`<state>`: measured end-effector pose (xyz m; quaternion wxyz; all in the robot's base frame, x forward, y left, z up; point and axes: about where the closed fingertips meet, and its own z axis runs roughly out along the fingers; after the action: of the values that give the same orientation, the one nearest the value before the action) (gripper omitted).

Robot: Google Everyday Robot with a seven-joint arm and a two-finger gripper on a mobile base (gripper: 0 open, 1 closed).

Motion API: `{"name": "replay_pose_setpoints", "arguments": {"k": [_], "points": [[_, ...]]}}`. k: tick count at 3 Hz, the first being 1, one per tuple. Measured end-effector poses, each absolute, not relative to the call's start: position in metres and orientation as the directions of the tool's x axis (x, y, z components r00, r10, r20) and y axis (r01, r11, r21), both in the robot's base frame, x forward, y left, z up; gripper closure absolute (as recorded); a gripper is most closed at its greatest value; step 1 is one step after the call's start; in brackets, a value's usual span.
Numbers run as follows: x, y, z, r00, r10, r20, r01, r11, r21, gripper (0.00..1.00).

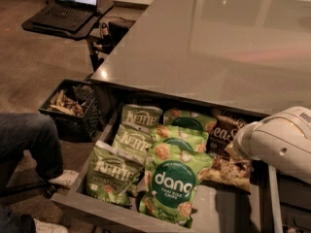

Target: Pick brown chip bag from top drawer and place on counter

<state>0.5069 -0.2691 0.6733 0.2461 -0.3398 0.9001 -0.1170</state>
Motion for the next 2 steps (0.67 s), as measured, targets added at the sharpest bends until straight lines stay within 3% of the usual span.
{"name": "replay_pose_setpoints", "arguments": {"k": [1, 2], "points": [[0.5069, -0.2691, 0.6738, -0.648, -0.669, -0.364, -0.554, 0.742, -0.378, 1.00], [0.5069, -0.2691, 0.6787, -0.648, -0.669, -0.364, -0.554, 0.742, -0.378, 1.00]]}}
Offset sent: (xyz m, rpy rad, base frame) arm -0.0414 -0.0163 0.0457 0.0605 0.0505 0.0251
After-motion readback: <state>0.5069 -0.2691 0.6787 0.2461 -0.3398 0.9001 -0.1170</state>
